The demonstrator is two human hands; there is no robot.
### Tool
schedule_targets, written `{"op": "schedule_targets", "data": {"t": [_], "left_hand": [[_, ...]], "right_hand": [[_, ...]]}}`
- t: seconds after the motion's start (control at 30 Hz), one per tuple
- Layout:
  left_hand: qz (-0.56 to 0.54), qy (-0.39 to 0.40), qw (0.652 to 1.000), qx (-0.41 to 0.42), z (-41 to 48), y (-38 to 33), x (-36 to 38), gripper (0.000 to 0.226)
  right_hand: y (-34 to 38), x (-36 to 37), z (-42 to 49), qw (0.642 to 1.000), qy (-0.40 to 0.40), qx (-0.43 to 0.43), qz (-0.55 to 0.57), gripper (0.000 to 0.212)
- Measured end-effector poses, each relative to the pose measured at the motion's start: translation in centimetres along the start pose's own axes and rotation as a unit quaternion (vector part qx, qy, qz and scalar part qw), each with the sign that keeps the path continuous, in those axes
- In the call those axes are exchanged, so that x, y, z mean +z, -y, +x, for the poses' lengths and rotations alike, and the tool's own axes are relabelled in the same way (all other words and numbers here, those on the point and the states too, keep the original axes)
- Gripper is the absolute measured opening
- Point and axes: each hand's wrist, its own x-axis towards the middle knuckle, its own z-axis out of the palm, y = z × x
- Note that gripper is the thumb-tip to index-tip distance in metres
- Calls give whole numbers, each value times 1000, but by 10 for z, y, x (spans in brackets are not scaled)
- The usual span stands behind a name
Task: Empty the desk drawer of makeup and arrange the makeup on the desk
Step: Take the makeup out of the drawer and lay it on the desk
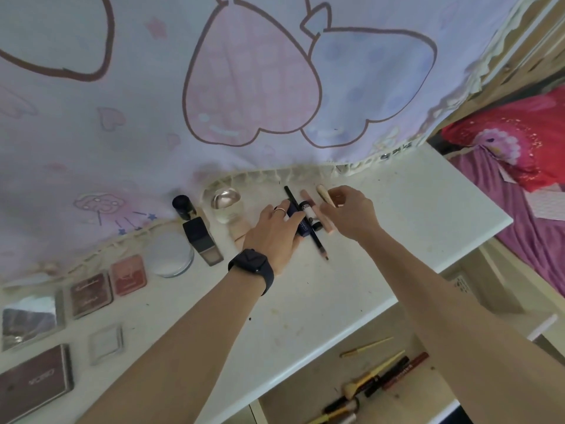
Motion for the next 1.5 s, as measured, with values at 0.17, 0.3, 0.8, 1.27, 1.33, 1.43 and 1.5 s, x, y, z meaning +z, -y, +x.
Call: {"op": "schedule_targets", "data": {"t": [0.17,0.3,0.8,1.27,1.33,1.43,1.5], "left_hand": [[9,-1,1000,4,0,0,2,46],[43,-3,999,12,-1,0,-1,52],[-247,141,959,14,-205,-117,115,28],[-165,384,903,-98,-197,-102,193,32],[-169,395,897,-106,-199,-102,195,30],[-177,403,893,-100,-203,-98,196,23],[-182,400,894,-87,-207,-95,195,22]], "right_hand": [[-5,8,-5,998,-2,-37,-49,28],[-8,0,-14,1000,7,-15,15,36],[-166,-18,-224,993,79,62,-56,21],[-202,32,-194,809,364,-29,-460,46],[-202,35,-193,802,377,-28,-463,46],[-201,35,-192,798,396,-28,-453,41],[-200,34,-193,792,404,-41,-457,35]]}}
